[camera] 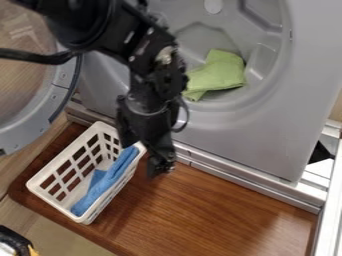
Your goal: Move the white basket to the right side of the table
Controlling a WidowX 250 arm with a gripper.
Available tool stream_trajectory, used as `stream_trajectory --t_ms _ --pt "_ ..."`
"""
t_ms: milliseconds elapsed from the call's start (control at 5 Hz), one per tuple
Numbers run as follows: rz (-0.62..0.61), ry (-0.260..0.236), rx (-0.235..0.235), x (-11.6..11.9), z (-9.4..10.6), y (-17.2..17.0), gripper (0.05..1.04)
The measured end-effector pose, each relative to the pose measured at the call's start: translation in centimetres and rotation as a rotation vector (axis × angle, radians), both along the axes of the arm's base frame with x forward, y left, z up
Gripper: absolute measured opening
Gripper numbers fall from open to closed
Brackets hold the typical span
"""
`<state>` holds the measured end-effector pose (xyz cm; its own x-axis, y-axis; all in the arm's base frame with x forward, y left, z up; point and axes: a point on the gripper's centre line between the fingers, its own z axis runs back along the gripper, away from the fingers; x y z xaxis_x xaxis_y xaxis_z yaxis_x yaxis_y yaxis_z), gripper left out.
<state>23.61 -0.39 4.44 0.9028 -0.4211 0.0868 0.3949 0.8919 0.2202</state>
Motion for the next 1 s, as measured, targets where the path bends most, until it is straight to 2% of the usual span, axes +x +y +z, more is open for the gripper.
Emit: stream_trajectory --t_ms 400,800,1000 --pt "0.162 0.022 0.015 -1.1 -3.4 3.2 1.000" --pt "0.282 0.068 0.050 -2.5 -6.2 5.4 1.000" --pt "0.302 0.058 0.007 -2.4 -7.4 5.9 1.000"
